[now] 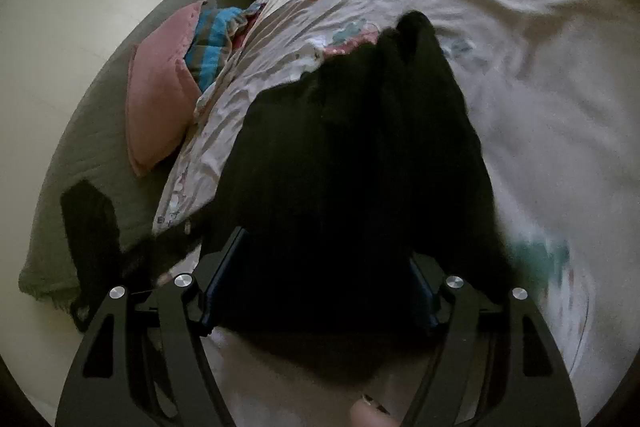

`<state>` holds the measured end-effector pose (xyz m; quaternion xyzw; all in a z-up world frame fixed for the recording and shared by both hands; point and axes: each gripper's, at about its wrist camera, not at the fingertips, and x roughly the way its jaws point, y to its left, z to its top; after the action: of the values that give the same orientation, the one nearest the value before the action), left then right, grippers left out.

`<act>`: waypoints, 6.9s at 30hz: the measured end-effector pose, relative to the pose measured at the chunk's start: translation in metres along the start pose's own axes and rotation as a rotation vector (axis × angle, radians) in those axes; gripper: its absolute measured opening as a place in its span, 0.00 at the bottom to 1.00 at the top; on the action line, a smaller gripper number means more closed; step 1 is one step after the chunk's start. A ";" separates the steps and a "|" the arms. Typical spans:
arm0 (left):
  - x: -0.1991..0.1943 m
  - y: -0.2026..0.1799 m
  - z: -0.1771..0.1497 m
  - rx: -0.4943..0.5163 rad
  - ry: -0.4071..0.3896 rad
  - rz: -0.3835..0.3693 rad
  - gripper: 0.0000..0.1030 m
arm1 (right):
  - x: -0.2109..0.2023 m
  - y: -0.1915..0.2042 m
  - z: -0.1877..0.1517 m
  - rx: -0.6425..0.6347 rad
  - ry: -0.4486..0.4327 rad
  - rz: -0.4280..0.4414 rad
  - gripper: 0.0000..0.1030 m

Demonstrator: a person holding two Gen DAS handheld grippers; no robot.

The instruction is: Fold small clothes

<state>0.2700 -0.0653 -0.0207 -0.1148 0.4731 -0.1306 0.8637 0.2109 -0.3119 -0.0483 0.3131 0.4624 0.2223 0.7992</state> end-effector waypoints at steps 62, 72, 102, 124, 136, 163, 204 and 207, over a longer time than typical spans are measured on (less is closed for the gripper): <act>-0.004 -0.037 -0.028 0.135 0.042 0.019 0.77 | -0.028 0.001 0.001 -0.260 -0.110 -0.406 0.55; -0.015 -0.036 -0.030 0.137 0.028 0.025 0.78 | -0.042 0.010 -0.003 -0.281 -0.142 -0.422 0.55; -0.077 -0.030 -0.044 0.162 -0.093 0.073 0.91 | -0.094 0.072 -0.040 -0.382 -0.317 -0.418 0.95; -0.129 -0.003 -0.084 0.181 -0.159 0.071 0.91 | -0.103 0.084 -0.100 -0.409 -0.354 -0.495 0.95; -0.137 0.001 -0.102 0.193 -0.184 0.076 0.91 | -0.100 0.080 -0.125 -0.404 -0.361 -0.523 0.96; -0.139 0.029 -0.174 0.201 -0.245 0.052 0.91 | -0.081 0.074 -0.219 -0.407 -0.411 -0.617 0.96; -0.129 0.036 -0.176 0.199 -0.231 0.094 0.91 | -0.077 0.063 -0.225 -0.379 -0.367 -0.642 0.96; -0.130 0.039 -0.176 0.201 -0.230 0.102 0.91 | -0.077 0.063 -0.225 -0.381 -0.368 -0.642 0.96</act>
<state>0.0578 0.0011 -0.0238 -0.0181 0.3608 -0.1193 0.9248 -0.0270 -0.2506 -0.0420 0.0343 0.3366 -0.0163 0.9409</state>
